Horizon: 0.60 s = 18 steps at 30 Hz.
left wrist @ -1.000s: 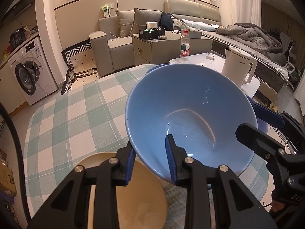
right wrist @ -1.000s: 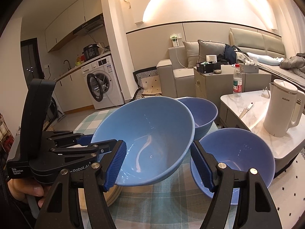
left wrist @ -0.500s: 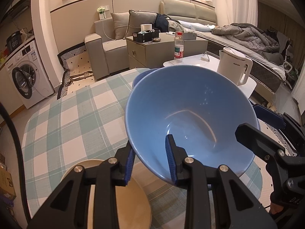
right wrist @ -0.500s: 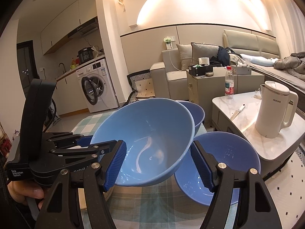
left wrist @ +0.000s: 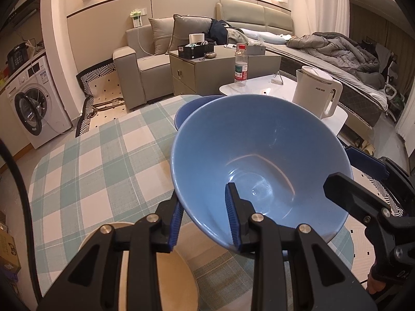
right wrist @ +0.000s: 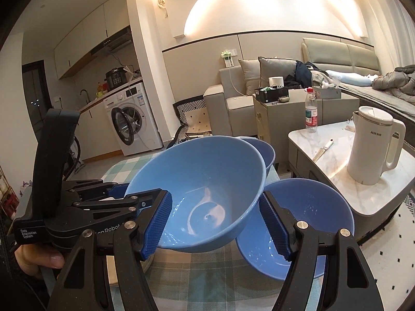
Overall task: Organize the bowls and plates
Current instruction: 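Lift the blue bowl with both grippers and carry it toward another blue bowl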
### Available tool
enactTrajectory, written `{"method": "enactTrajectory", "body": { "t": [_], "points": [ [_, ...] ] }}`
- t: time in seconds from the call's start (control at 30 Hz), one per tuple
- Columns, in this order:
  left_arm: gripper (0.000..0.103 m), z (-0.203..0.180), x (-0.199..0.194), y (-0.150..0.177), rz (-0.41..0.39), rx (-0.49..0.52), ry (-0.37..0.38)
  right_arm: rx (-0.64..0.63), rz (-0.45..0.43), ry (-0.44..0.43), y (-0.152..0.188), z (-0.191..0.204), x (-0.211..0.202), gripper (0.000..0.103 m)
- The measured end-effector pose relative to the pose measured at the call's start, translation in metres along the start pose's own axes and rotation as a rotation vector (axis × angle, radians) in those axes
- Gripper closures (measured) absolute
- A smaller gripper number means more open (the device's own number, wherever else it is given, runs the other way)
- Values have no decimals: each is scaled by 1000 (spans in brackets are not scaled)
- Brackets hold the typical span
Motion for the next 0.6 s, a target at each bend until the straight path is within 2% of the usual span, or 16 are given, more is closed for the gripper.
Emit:
{"method": "enactTrajectory", "body": {
  "t": [0.6],
  "points": [
    [74,-11,-13,-8,-28,8,14,-5,-32,21,-9,-5,-15,31]
  ]
}}
Point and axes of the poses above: each gripper's, at about its wrist camera, not at the fingertips, and x roughly the way its jaws point, z to its left, y to its underside, the point moved 8 cm from there along x, roughly the way its jaws point, and after that the axes turned 15 degrees about -y, right-handed, at the moved point
